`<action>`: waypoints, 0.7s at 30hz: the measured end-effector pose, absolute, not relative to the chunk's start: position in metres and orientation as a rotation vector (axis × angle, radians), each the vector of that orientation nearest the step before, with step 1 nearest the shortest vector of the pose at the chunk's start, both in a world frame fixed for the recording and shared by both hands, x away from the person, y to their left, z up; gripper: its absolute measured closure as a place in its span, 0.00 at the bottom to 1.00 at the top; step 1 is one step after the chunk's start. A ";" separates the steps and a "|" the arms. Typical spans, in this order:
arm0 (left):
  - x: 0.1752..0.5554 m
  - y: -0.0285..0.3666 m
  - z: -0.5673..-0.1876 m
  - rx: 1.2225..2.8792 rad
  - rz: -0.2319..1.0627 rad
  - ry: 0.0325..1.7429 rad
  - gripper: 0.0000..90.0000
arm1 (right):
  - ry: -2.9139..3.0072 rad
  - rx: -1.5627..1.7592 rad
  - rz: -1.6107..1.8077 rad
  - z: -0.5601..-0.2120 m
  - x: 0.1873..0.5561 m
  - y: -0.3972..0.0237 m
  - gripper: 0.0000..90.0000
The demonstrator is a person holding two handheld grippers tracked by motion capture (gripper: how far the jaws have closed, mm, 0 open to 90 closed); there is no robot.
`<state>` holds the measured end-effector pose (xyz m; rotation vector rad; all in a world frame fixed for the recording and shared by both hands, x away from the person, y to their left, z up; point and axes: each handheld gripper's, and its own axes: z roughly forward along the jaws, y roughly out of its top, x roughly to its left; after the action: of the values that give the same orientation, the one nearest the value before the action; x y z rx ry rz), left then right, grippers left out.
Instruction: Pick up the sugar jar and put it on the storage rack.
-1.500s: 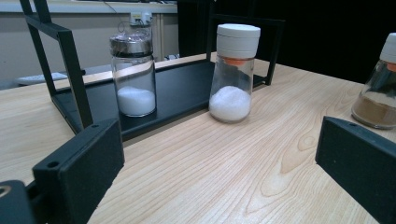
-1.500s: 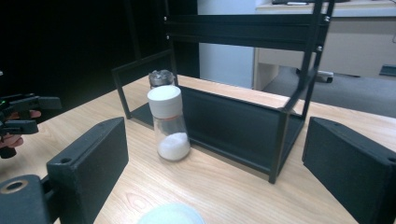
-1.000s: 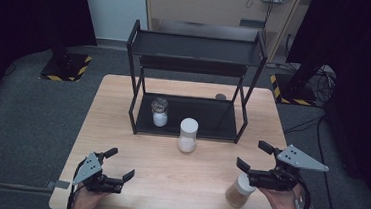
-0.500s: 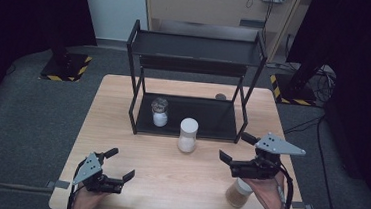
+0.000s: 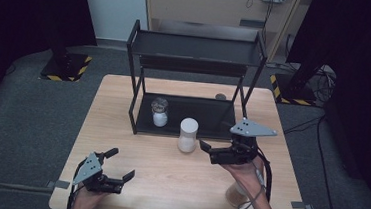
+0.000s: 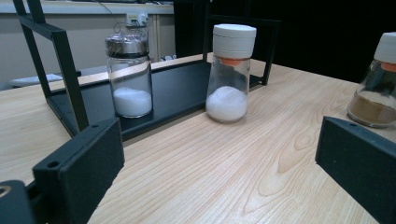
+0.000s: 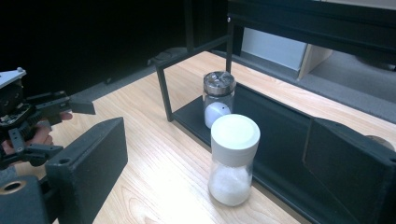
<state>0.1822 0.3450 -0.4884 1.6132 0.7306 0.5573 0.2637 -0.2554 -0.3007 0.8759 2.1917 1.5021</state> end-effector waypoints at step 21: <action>0.183 0.345 -0.488 1.615 0.552 0.725 0.00 | 2.219 0.950 1.413 -0.305 0.296 -0.204 0.08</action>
<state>0.1828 0.3454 -0.4884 1.6149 0.7253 0.5521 0.2962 -0.2043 -0.3048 0.9498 2.2190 1.4127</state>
